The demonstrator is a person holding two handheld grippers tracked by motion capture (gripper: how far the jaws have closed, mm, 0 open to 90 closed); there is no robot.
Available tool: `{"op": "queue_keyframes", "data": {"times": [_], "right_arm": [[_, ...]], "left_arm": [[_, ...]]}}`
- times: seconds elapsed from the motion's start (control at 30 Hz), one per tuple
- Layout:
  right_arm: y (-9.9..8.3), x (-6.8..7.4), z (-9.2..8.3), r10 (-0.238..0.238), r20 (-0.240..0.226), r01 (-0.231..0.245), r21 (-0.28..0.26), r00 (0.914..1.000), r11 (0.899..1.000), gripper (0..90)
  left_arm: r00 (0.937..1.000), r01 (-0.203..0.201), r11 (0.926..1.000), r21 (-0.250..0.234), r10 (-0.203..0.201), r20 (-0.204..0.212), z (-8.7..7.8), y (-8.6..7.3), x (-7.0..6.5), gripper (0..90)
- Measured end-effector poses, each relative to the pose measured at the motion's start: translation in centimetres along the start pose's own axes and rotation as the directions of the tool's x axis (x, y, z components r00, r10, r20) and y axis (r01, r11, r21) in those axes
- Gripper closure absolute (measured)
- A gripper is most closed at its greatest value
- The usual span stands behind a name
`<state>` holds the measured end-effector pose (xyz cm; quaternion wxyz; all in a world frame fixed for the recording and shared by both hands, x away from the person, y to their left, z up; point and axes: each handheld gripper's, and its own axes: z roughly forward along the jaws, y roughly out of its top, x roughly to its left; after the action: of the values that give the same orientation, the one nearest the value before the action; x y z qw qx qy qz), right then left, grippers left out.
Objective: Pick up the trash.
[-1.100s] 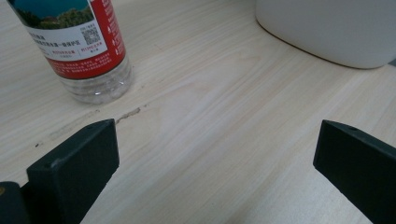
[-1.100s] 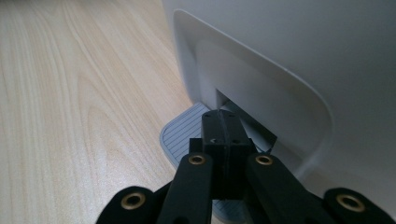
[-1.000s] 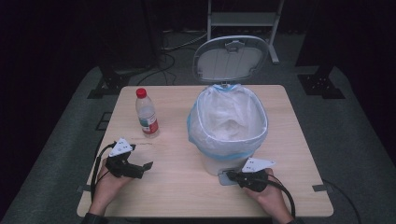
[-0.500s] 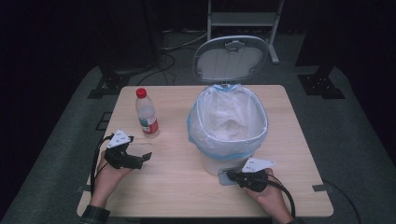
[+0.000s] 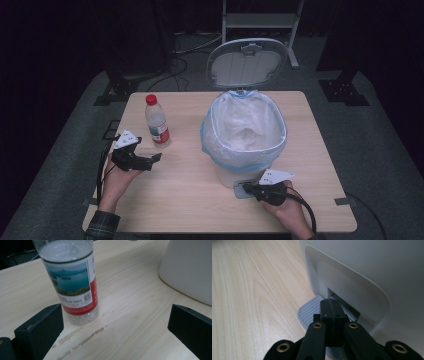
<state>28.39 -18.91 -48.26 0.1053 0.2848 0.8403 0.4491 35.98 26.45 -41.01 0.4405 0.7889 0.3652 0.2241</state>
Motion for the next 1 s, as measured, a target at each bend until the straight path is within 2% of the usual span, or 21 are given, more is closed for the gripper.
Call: {"op": "queue_keyframes", "data": {"times": [0.07, 0.13, 0.2, 0.37, 0.47, 0.7, 0.77, 0.83, 1.0], "right_arm": [[0.0, 0.0, 0.0, -0.001, 0.0, 0.001, 0.0, 1.0, 1.0, 90.0], [0.0, 0.0, 0.0, -0.002, 0.0, 0.002, 0.0, 1.0, 1.0, 90.0], [0.0, 0.0, 0.0, -0.001, 0.0, 0.001, 0.0, 1.0, 1.0, 90.0], [0.0, 0.0, 0.0, -0.003, 0.001, 0.003, -0.001, 1.0, 1.0, 90.0], [0.0, 0.0, 0.0, -0.004, 0.002, 0.004, -0.001, 1.0, 1.0, 90.0], [0.0, 0.0, 0.0, -0.003, 0.001, 0.003, -0.001, 1.0, 1.0, 90.0], [0.0, 0.0, 0.0, -0.002, 0.001, 0.002, 0.0, 1.0, 1.0, 90.0], [0.0, 0.0, 0.0, -0.003, 0.001, 0.003, -0.001, 1.0, 1.0, 90.0], [0.0, 0.0, 0.0, -0.004, 0.002, 0.004, -0.001, 1.0, 1.0, 90.0]], "left_arm": [[1.0, -0.006, 1.0, -0.002, 0.006, -0.003, 0.2, 0.3, 0.2, 0.0], [1.0, -0.001, 0.9996, -0.028, 0.001, -0.002, 0.4, 0.4, 0.4, 0.0], [1.0, -0.006, 0.9999, -0.015, 0.006, -0.004, 0.6, 0.6, 0.7, 0.0], [0.9999, -0.01, 0.9994, -0.032, 0.01, 0.007, 1.2, 1.1, 1.4, 0.0], [0.9999, -0.003, 0.9977, -0.067, 0.004, 0.016, 1.6, 1.1, 1.9, 0.0], [0.9992, -0.012, 0.9961, -0.087, 0.015, 0.036, 2.5, 0.6, 3.0, 0.0], [0.9989, -0.013, 0.9969, -0.077, 0.016, 0.044, 2.8, 0.5, 3.3, 0.0], [0.9983, -0.039, 0.9981, -0.047, 0.041, 0.042, 3.1, 0.7, 3.6, 0.0], [0.9982, -0.045, 0.9977, -0.05, 0.047, 0.039, 3.7, 0.7, 4.3, 0.0]]}}
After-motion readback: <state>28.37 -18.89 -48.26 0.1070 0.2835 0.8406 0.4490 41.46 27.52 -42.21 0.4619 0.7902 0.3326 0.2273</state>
